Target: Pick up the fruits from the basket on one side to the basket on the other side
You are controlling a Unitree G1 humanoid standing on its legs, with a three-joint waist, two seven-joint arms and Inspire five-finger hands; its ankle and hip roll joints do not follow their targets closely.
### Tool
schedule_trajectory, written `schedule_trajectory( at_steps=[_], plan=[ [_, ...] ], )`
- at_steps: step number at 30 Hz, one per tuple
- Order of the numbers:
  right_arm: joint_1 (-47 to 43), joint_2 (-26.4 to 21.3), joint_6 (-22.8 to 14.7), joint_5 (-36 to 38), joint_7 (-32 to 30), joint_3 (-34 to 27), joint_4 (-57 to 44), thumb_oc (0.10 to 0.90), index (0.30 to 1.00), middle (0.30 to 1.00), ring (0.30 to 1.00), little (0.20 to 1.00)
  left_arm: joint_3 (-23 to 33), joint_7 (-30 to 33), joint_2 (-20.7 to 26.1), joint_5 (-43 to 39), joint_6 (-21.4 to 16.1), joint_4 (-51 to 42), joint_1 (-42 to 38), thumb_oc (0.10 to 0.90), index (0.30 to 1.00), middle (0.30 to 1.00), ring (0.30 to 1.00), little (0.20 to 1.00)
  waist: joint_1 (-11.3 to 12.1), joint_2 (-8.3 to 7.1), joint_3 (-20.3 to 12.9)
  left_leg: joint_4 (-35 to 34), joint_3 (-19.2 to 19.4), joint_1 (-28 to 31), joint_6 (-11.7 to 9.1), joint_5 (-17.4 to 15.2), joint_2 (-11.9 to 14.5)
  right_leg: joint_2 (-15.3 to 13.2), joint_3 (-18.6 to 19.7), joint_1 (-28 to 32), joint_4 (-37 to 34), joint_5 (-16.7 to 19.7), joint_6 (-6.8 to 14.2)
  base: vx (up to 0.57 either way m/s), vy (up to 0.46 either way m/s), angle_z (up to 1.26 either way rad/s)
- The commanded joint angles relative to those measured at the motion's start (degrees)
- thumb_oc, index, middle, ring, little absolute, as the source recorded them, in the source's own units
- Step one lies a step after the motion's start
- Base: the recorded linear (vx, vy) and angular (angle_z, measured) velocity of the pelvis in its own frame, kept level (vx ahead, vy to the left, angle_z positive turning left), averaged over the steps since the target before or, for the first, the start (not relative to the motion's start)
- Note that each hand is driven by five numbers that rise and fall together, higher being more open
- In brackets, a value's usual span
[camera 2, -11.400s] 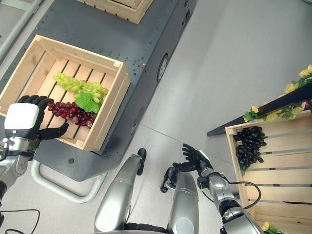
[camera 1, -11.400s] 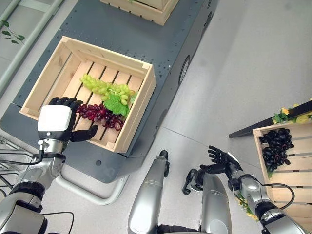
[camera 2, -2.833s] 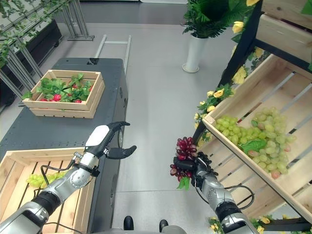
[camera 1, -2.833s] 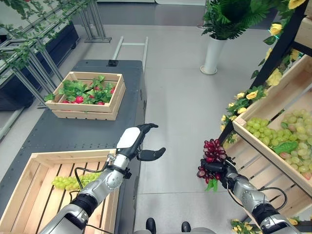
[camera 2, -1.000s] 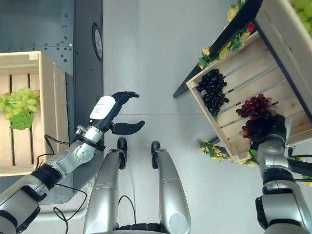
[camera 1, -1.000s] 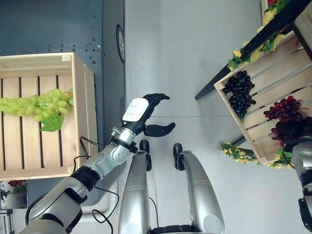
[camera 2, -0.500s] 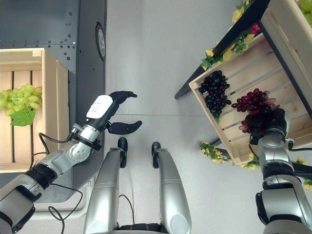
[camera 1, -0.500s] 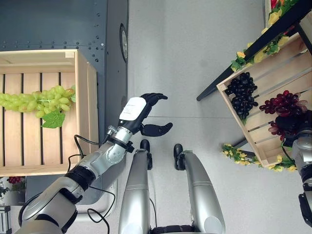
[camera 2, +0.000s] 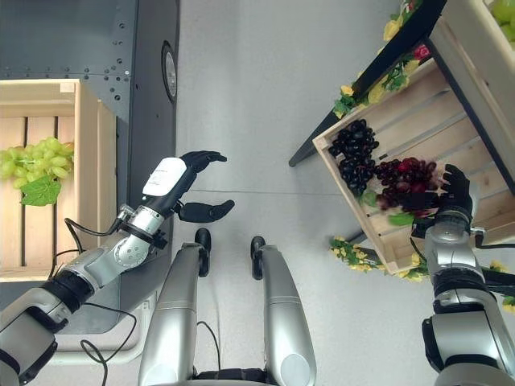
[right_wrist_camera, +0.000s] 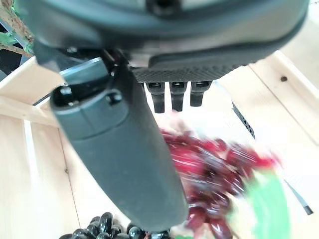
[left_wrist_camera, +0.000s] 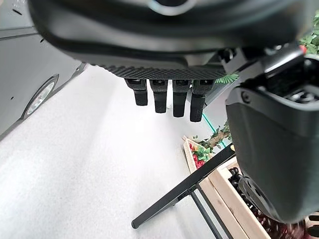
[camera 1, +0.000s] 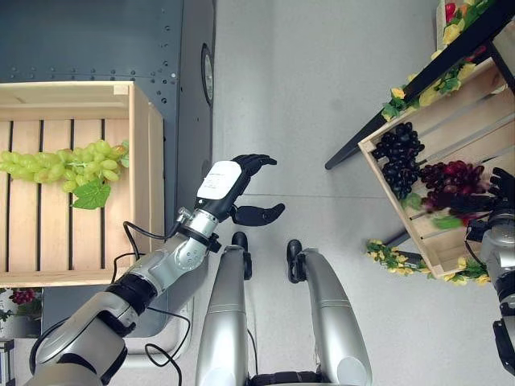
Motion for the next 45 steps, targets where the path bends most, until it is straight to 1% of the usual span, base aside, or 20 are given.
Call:
schedule_trajectory(
  at_steps=[1, 5, 8, 10, 11, 14, 16, 19, 20, 21, 25, 29, 30, 32, 33, 35, 37, 40, 43, 45],
  plan=[
    [-0.4, -6.3, -1.3, -3.2, -2.2, -1.6, 1.1, 0.8, 0.9, 0.9, 0.9, 0.9, 1.6, 2.8, 0.4, -1.3, -5.7, -8.3, 0.0, 0.8, 0.9, 0.9, 0.9, 0.9, 0.6, -1.7, -1.0, 2.8, 4.3, 7.2, 3.4, -11.3, -2.2, 1.5, -5.2, 5.4, -4.0, 4.9, -2.2, 0.0, 0.0, 0.0],
    [-0.2, -5.7, -1.5, -3.6, -2.7, -1.0, 1.6, 0.8, 0.9, 0.9, 0.9, 0.9, 1.5, 3.7, 0.4, -0.3, -6.2, -8.1, 0.2, 0.8, 0.9, 0.9, 0.9, 0.9, 0.6, -1.77, -1.0, 1.8, 4.5, 7.8, 3.5, -11.1, -2.2, 1.6, -5.0, 5.9, -4.8, 5.2, -2.1, 0.0, 0.035, 0.0],
    [-0.1, -4.1, -4.9, -4.0, -4.3, -0.7, 1.2, 0.8, 0.9, 0.9, 0.9, 0.9, 1.3, 6.3, 0.5, 1.4, -5.5, -7.9, -0.5, 0.8, 0.9, 0.9, 0.9, 0.9, 0.6, -1.25, -1.0, 0.2, 4.8, 8.7, 3.6, -10.5, -2.4, 1.6, -4.7, 6.4, -5.7, 5.3, -2.1, 0.0, 0.06, 0.01],
    [0.0, -3.6, -5.9, -4.0, -4.7, -0.7, 0.5, 0.8, 0.9, 0.9, 0.9, 0.9, 1.4, 7.2, 0.5, 1.4, -5.1, -7.9, -0.7, 0.8, 0.9, 0.9, 0.9, 0.9, 0.5, -1.15, -1.0, -0.3, 4.9, 9.1, 3.6, -10.4, -2.5, 1.6, -4.6, 6.7, -5.8, 5.2, -2.1, 0.0, 0.065, 0.0],
    [0.5, -2.2, -8.2, -4.2, -5.3, -0.8, -1.7, 0.8, 0.9, 0.9, 0.9, 0.9, 2.0, 8.5, 0.3, 1.4, -4.7, -7.5, -1.1, 0.8, 0.9, 0.9, 0.9, 0.9, 0.3, -0.87, -1.0, -0.9, 5.1, 9.8, 3.6, -10.3, -2.5, 1.4, -4.4, 7.0, -5.9, 4.9, -2.1, 0.01, 0.078, -0.01],
    [2.6, 0.8, -10.7, -5.6, -6.0, -0.3, -7.3, 0.8, 0.9, 0.9, 0.9, 0.9, 3.3, 10.8, 0.0, 2.4, -4.6, -7.8, -1.4, 0.8, 0.9, 0.9, 0.9, 0.9, 0.2, -0.4, -1.0, -2.3, 5.2, 10.8, 3.6, -9.9, -2.9, 1.2, -4.3, 7.6, -6.1, 4.6, -2.1, 0.01, 0.084, 0.03],
    [4.3, 2.7, -11.0, -6.9, -6.0, 0.6, -11.3, 0.8, 0.9, 0.9, 0.9, 0.9, 4.7, 13.0, 0.1, 1.3, -5.7, -8.6, -1.6, 0.8, 0.9, 0.9, 0.9, 0.9, 0.1, -0.05, -1.0, -3.4, 5.3, 11.6, 3.5, -9.5, -3.1, 1.0, -4.1, 8.1, -6.4, 4.4, -2.2, 0.01, 0.066, 0.02],
    [8.6, 7.0, -12.6, -9.1, -6.0, 2.3, -17.1, 0.8, 0.9, 0.9, 0.9, 0.9, 9.9, 15.5, 0.0, -3.2, -9.4, -11.0, -1.4, 0.8, 0.9, 0.9, 0.9, 0.9, 0.0, 0.4, -1.0, -4.5, 5.7, 13.2, 3.5, -9.4, -3.4, 0.4, -4.3, 9.4, -6.4, 3.3, -2.5, 0.02, 0.033, 0.07],
    [9.0, 7.7, -12.8, -9.5, -6.2, 2.5, -17.8, 0.8, 0.9, 0.9, 0.9, 0.9, 10.8, 15.8, 0.0, -3.6, -9.7, -11.5, -1.5, 0.8, 0.9, 0.9, 0.9, 0.9, 0.0, 0.47, -1.0, -4.6, 5.7, 13.2, 3.5, -9.3, -3.5, 0.3, -4.3, 9.4, -6.4, 3.3, -2.5, 0.02, -0.015, 0.14],
    [10.4, 9.1, -13.0, -10.5, -5.6, 3.1, -19.5, 0.8, 0.9, 0.9, 0.9, 0.9, 13.3, 16.7, -0.2, -4.6, -10.2, -12.5, -1.3, 0.8, 0.9, 0.9, 0.9, 0.9, 0.2, 0.74, -1.0, -4.6, 5.7, 13.8, 3.4, -9.5, -3.7, -0.1, -4.6, 10.1, -6.2, 2.7, -2.7, 0.01, -0.021, 0.14],
    [11.5, 10.3, -12.4, -11.1, -3.8, 3.7, -20.7, 0.8, 0.9, 0.9, 0.9, 0.9, 17.8, 19.5, -0.1, -4.0, -10.0, -13.3, -0.7, 0.8, 0.9, 0.9, 0.9, 0.9, 0.8, 1.22, -1.0, -4.3, 5.4, 15.0, 3.0, -9.6, -4.0, -1.4, -5.6, 11.4, -5.6, 1.8, -3.0, 0.05, -0.033, 0.23],
    [12.9, 10.7, -12.2, -11.5, -2.4, 3.6, -21.3, 0.8, 0.9, 0.9, 0.9, 0.9, 21.9, 22.7, 2.8, 0.0, -7.9, -13.5, 0.2, 0.8, 0.9, 0.9, 0.9, 0.9, 1.5, 1.6, -1.0, -3.9, 5.4, 16.0, 2.9, -9.8, -4.3, -2.2, -6.2, 12.6, -5.1, 0.9, -3.5, 0.04, -0.015, 0.2],
    [13.2, 10.4, -11.8, -12.1, -1.7, 3.7, -20.8, 0.8, 0.9, 0.9, 0.9, 0.9, 24.3, 23.5, 5.5, -0.8, -7.5, -12.7, 0.1, 0.8, 0.9, 0.9, 0.9, 0.9, 2.0, 2.04, -1.0, -4.0, 5.4, 16.5, 2.7, -9.5, -4.3, -2.9, -6.7, 13.2, -4.8, 0.4, -3.8, 0.03, 0.01, 0.13],
    [13.2, 10.2, -11.5, -12.0, -1.5, 3.7, -20.6, 0.8, 0.9, 0.9, 0.9, 0.9, 25.4, 24.0, 6.6, -1.2, -7.7, -12.3, 0.2, 0.8, 0.9, 0.9, 0.9, 0.9, 2.2, 2.27, -1.0, -4.2, 5.3, 16.7, 2.6, -9.3, -4.4, -3.2, -6.8, 13.5, -4.7, 0.2, -3.8, 0.03, 0.026, 0.07],
    [13.5, 10.0, -11.3, -12.0, -1.1, 3.6, -20.3, 0.8, 0.9, 0.9, 0.9, 0.9, 26.9, 24.3, 7.8, -2.7, -8.4, -11.7, 0.5, 0.8, 0.9, 0.9, 0.9, 0.9, 2.3, 2.68, -1.0, -4.2, 5.2, 17.2, 2.5, -9.1, -4.5, -3.6, -6.8, 14.0, -4.5, 0.0, -4.0, 0.04, 0.038, 0.07],
    [13.7, 9.8, -11.2, -12.8, -0.9, 3.8, -20.0, 0.8, 0.9, 0.9, 0.9, 0.9, 28.8, 24.9, 8.4, -5.0, -9.0, -10.8, 1.0, 0.8, 0.9, 0.9, 0.9, 0.9, 2.4, 3.13, -1.0, -4.2, 5.1, 17.5, 2.4, -8.9, -4.5, -3.9, -6.8, 14.4, -4.2, -0.3, -4.3, 0.04, 0.054, 0.1],
    [13.6, 9.7, -11.1, -13.0, -0.7, 3.9, -19.8, 0.8, 0.9, 0.9, 0.9, 0.9, 29.8, 25.3, 8.4, -5.8, -8.9, -10.2, 1.3, 0.8, 0.9, 0.9, 0.9, 0.9, 2.4, 3.34, -1.0, -4.1, 5.1, 17.7, 2.4, -8.9, -4.5, -4.1, -6.9, 14.6, -4.2, -0.4, -4.4, 0.03, 0.055, 0.18],
    [13.0, 9.2, -10.7, -13.7, 0.4, 4.4, -19.2, 0.8, 0.9, 0.9, 0.9, 0.9, 31.7, 25.3, 9.1, -4.5, -6.9, -6.6, 2.2, 0.8, 0.9, 0.9, 0.9, 0.9, 2.5, 3.85, -1.0, -3.8, 5.0, 18.3, 2.1, -8.8, -4.4, -4.4, -6.9, 15.4, -3.7, -1.0, -4.6, 0.02, 0.064, 0.13],
    [12.6, 8.2, -10.4, -14.2, 1.9, 4.7, -19.8, 0.8, 0.9, 0.9, 0.9, 0.9, 32.4, 25.0, 11.5, -0.9, -4.6, -2.2, 3.4, 0.8, 0.9, 0.9, 0.9, 0.9, 2.6, 4.32, -1.0, -3.5, 4.9, 18.3, 1.9, -8.5, -4.3, -4.7, -7.1, 15.8, -3.5, -1.3, -5.0, 0.02, 0.057, 0.01],
    [12.5, 7.7, -10.6, -14.3, 2.5, 4.8, -19.8, 0.8, 0.9, 0.9, 0.9, 0.9, 32.2, 25.0, 12.8, -0.2, -4.8, 0.2, 3.7, 0.8, 0.9, 0.9, 0.9, 0.9, 2.5, 4.54, -1.0, -3.3, 4.9, 17.9, 1.8, -8.2, -4.2, -4.8, -7.2, 15.5, -3.3, -1.3, -5.2, 0.0, 0.046, 0.04]
  ],
)
